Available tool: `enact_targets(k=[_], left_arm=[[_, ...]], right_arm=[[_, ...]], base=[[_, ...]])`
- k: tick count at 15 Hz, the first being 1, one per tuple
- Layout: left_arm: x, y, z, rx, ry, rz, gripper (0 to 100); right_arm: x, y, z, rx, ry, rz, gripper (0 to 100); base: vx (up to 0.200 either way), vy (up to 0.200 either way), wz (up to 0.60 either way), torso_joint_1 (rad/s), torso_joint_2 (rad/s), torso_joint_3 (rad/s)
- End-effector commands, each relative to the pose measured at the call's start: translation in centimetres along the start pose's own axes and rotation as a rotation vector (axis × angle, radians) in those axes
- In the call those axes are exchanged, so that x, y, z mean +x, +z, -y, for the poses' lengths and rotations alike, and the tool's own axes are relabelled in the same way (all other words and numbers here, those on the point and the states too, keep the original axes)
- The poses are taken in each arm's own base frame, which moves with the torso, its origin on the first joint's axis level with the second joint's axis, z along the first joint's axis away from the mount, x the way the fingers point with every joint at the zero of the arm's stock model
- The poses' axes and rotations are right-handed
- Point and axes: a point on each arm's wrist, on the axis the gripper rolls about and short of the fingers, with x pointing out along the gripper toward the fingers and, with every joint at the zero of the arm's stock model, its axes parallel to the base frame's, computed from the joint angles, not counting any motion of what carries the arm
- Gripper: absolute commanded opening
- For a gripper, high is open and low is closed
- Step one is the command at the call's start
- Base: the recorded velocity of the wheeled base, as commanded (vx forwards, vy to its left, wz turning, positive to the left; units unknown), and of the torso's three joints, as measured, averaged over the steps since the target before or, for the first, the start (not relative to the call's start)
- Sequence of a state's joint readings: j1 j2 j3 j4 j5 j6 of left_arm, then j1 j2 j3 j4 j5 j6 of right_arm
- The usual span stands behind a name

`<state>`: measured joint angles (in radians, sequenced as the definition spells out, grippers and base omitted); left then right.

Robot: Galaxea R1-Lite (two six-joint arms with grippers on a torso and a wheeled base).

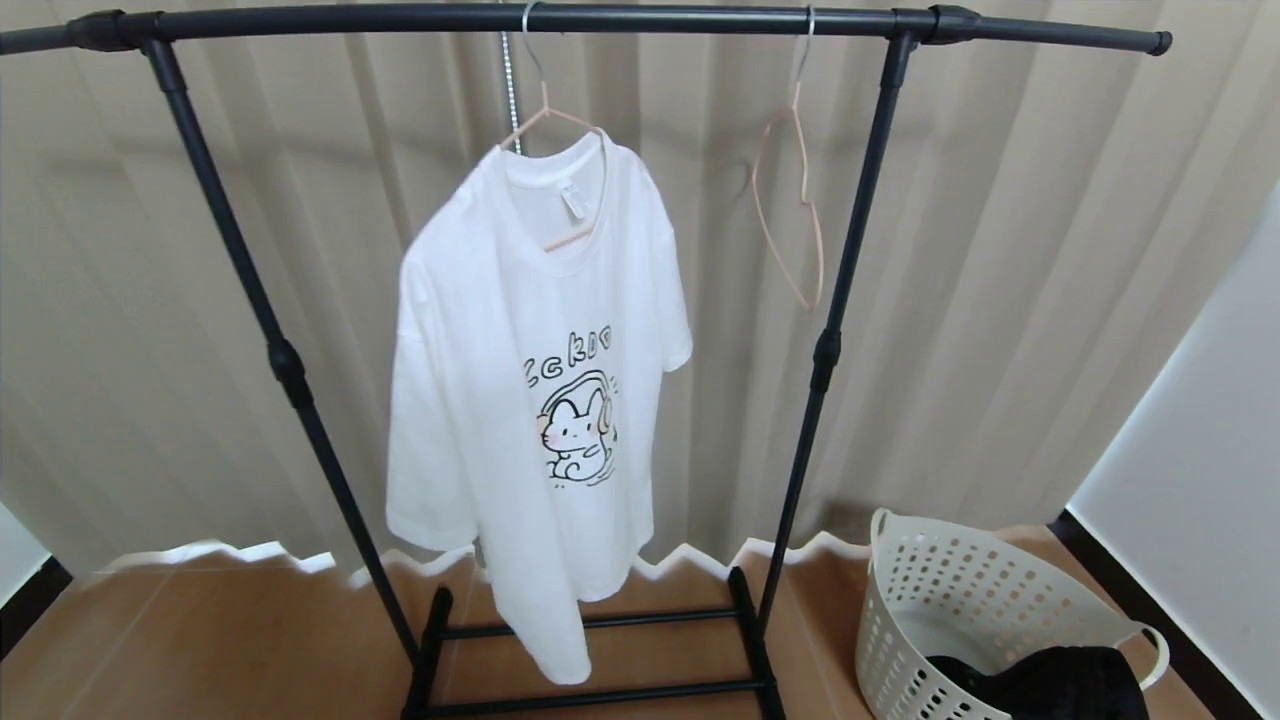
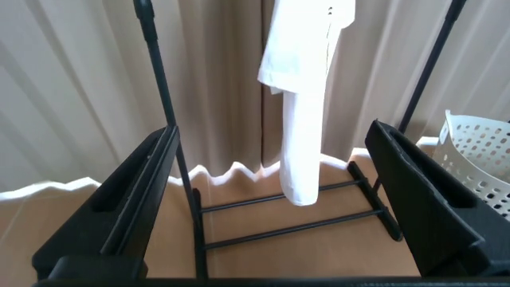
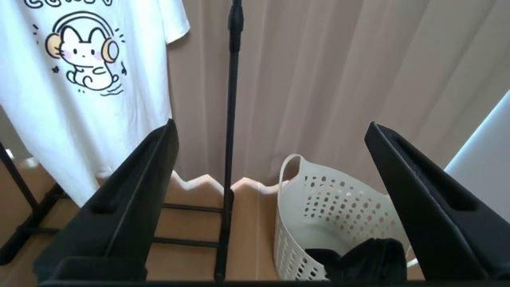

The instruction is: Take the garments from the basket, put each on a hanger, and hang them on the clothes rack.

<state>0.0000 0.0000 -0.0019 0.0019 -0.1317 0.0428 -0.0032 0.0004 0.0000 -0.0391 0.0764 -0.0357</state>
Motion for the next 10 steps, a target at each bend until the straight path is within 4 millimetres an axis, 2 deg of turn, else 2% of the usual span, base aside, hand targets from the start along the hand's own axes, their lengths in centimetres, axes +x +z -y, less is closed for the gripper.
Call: enact_targets(k=[1,6,8,10], left_arm=[[0.01,0.0,0.0,0.0,0.0,-0.002,100],[0.01,0.0,0.0,0.0,0.0,-0.002,100],[0.01,0.0,0.0,0.0,0.0,-0.002,100],[0.01,0.0,0.0,-0.002,0.0,-0.002,100]], right_arm=[[0.0,0.01,0.0,-0.001,0.0,0.001,100],[0.0,0.01,0.0,0.0,0.0,0.001,100],[0.0,0.01,0.0,0.0,0.0,0.001,100],[0.0,0.01,0.0,0.002,0.0,0.001,100]], base=[[0.0,0.0,-0.6,-0.115,0.47,0.359],[0.0,0.0,-0.6,-0.064,0.46,0.377],[0.0,0.0,0.0,-0.037,0.44,0.413],[0.0,0.0,0.0,-0.017,0.18,0.166]])
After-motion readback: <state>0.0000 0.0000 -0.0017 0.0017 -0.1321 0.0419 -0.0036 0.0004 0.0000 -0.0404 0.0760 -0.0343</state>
